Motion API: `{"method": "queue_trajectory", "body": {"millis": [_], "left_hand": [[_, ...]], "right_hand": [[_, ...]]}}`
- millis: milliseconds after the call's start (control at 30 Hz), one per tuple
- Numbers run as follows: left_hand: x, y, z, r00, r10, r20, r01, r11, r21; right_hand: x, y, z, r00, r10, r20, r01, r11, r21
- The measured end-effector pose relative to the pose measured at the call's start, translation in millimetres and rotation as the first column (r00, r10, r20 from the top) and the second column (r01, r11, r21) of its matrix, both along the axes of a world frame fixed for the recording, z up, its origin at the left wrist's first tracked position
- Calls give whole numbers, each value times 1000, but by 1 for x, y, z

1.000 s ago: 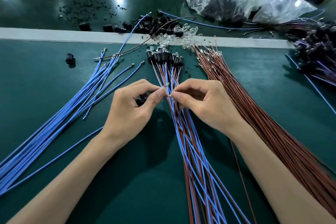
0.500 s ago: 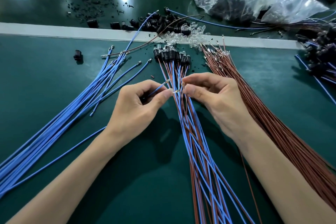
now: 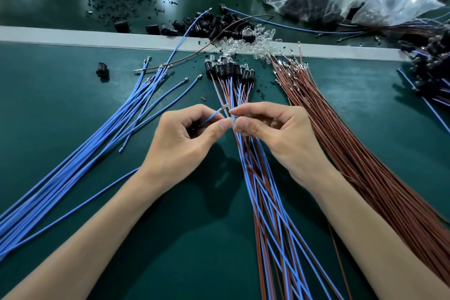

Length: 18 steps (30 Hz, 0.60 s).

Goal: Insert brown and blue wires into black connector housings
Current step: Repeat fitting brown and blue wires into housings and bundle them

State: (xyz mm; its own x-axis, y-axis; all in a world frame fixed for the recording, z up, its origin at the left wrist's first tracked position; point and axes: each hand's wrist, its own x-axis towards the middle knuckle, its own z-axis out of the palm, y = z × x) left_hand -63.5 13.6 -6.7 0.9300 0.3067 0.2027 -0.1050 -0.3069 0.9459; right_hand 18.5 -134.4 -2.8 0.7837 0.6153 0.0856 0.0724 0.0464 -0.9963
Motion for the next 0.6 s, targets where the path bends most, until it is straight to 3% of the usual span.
{"method": "queue_trajectory", "body": {"millis": [233,600], "left_hand": [[0,2,-1,1000,-4,-5,4,1000,18],[1,1,3,1000,-6,-30,6,1000,-16]], "right_hand": [[1,0,0,996,-30,85,35,998,-51],[1,1,-2,988,3,152,-2,1000,-8]]}}
